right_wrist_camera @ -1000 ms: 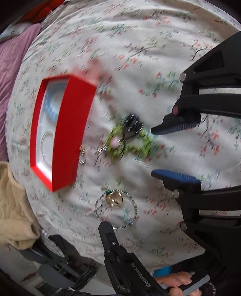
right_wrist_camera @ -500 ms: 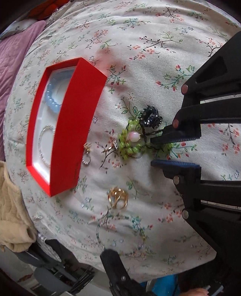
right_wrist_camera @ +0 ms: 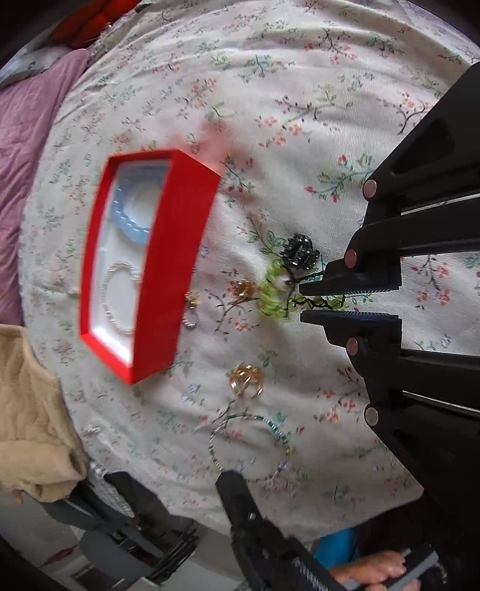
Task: Organize jewelry
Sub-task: 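Grasp the thin beaded bracelet with the left tool while the right tool grasps the green bracelet, then carry both bracelets over the red box with both tools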
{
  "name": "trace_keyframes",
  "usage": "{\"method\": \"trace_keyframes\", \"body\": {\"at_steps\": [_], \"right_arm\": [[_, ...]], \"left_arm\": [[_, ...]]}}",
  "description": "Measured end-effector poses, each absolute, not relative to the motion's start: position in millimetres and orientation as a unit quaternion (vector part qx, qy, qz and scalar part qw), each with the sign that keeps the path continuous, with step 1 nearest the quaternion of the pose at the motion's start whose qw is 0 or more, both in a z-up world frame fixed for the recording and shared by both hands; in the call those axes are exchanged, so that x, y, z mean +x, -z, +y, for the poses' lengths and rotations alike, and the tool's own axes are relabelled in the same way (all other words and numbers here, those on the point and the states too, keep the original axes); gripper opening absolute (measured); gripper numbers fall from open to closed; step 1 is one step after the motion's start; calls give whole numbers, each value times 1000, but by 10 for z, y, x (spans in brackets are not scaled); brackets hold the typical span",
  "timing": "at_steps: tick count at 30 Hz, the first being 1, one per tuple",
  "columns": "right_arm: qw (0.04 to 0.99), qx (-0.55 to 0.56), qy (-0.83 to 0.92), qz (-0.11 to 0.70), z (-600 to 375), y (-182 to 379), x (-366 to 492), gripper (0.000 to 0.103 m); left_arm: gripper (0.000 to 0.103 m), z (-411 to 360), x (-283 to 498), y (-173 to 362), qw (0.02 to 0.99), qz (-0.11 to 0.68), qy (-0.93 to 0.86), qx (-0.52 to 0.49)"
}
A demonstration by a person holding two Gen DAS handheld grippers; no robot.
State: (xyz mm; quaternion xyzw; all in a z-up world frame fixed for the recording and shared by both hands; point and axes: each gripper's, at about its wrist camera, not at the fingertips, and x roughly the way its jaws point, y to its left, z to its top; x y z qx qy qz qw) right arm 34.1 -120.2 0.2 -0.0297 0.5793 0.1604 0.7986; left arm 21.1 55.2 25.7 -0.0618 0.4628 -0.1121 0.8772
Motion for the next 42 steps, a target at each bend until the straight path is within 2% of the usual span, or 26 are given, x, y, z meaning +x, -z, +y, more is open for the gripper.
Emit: {"method": "trace_keyframes", "body": {"at_steps": [8,22,42], "right_arm": [[820,2,-174,546,-1329,-437,263,8],[840,18,-169,515,-1396,-792,317,8],[865,108,-113,476,-1877,-1040,1061,8]], "left_arm": [[0,511,172,-448,884,446,123,-69],[0,341,189,-652,890,429,140,-67],[0,-363,955,-893,887,424,173,-54]]}}
